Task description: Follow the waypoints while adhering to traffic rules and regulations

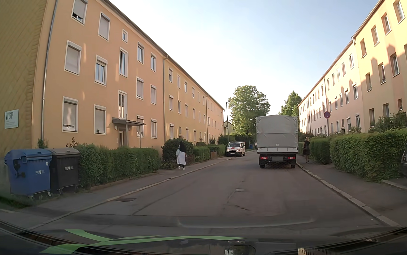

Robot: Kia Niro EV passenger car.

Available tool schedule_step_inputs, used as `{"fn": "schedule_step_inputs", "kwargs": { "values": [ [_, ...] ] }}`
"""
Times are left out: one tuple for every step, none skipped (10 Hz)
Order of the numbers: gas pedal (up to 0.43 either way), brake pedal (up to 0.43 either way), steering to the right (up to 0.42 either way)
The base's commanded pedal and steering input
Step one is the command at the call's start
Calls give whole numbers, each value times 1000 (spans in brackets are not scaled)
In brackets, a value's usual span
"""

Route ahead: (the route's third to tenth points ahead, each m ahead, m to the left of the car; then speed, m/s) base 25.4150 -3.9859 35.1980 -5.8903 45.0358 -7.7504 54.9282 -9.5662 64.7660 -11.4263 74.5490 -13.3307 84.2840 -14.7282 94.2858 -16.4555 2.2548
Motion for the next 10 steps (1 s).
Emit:
{"fn": "schedule_step_inputs", "kwargs": {
  "values": [
    [118, 0, -215],
    [118, 0, -188],
    [118, 0, -160],
    [118, 0, -141],
    [118, 0, -116],
    [118, 0, -93],
    [118, 0, -76],
    [118, 0, -58],
    [118, 0, -38],
    [118, 0, -21]
  ]
}}
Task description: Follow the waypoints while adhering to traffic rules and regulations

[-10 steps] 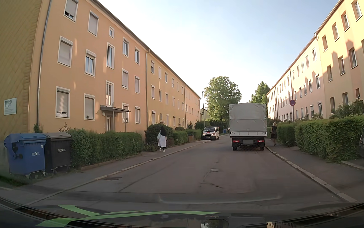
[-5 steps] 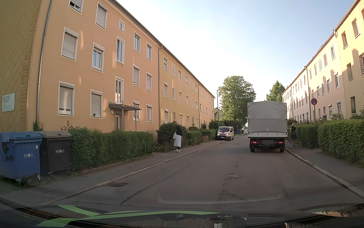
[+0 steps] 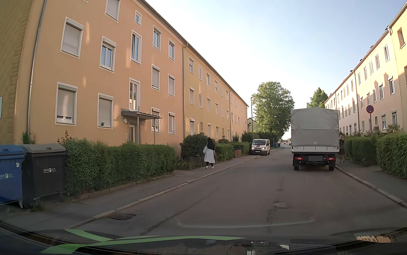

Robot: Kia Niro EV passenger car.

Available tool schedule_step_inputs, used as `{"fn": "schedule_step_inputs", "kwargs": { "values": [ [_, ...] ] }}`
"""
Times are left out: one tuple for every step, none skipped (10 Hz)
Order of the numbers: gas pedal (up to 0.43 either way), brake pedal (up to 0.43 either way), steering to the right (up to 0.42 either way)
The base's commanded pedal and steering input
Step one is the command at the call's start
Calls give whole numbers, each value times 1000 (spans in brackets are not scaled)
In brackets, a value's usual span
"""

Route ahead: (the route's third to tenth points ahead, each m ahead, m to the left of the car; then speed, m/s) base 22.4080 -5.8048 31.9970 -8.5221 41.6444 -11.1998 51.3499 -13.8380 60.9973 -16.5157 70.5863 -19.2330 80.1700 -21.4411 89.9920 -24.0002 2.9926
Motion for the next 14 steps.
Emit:
{"fn": "schedule_step_inputs", "kwargs": {
  "values": [
    [118, 0, -3],
    [118, 0, 15],
    [118, 0, 29],
    [118, 0, 38],
    [118, 0, 47],
    [118, 0, 51],
    [118, 0, 53],
    [118, 0, 52],
    [118, 0, 52],
    [118, 0, 52],
    [118, 0, 55],
    [118, 0, 60],
    [118, 0, 67],
    [118, 0, 75]
  ]
}}
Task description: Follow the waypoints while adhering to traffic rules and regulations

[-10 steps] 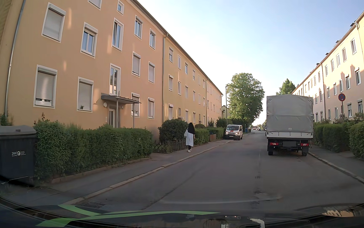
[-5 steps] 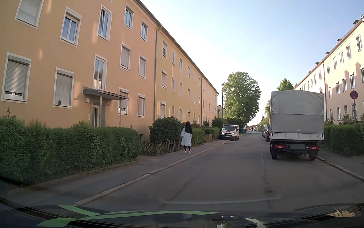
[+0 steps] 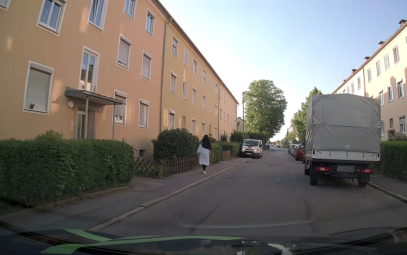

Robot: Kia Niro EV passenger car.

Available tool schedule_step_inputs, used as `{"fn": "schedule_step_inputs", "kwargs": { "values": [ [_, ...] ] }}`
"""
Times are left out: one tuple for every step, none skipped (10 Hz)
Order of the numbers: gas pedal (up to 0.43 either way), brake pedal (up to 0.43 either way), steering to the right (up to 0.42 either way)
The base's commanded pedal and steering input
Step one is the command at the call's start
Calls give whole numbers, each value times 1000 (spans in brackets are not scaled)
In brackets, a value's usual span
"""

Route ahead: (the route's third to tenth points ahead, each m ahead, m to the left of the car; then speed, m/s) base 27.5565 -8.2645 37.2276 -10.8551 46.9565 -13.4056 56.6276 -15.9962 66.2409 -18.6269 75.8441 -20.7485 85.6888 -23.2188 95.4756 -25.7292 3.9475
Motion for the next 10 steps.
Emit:
{"fn": "schedule_step_inputs", "kwargs": {
  "values": [
    [118, 0, 76],
    [118, 0, 76],
    [110, 0, 72],
    [110, 0, 69],
    [110, 0, 68],
    [110, 0, 67],
    [110, 0, 66],
    [98, 0, 66],
    [98, 0, 66],
    [98, 0, 67]
  ]
}}
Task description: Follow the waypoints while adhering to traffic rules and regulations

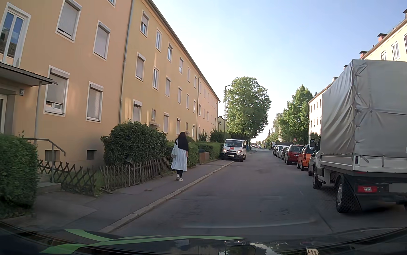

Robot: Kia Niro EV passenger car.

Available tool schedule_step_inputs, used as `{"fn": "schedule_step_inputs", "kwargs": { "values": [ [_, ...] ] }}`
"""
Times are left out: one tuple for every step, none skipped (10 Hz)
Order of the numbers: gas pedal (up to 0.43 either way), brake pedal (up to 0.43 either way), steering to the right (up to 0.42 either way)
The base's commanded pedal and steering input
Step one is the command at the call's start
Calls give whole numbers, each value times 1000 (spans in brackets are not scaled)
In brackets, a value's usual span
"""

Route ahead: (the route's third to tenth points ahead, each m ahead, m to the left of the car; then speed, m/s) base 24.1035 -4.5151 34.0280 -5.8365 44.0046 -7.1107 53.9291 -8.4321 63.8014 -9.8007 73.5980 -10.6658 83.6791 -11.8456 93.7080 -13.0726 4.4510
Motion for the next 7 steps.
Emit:
{"fn": "schedule_step_inputs", "kwargs": {
  "values": [
    [87, 0, 67],
    [87, 0, 69],
    [87, 0, 74],
    [87, 0, 79],
    [87, 0, 82],
    [87, 0, 82],
    [87, 0, 82]
  ]
}}
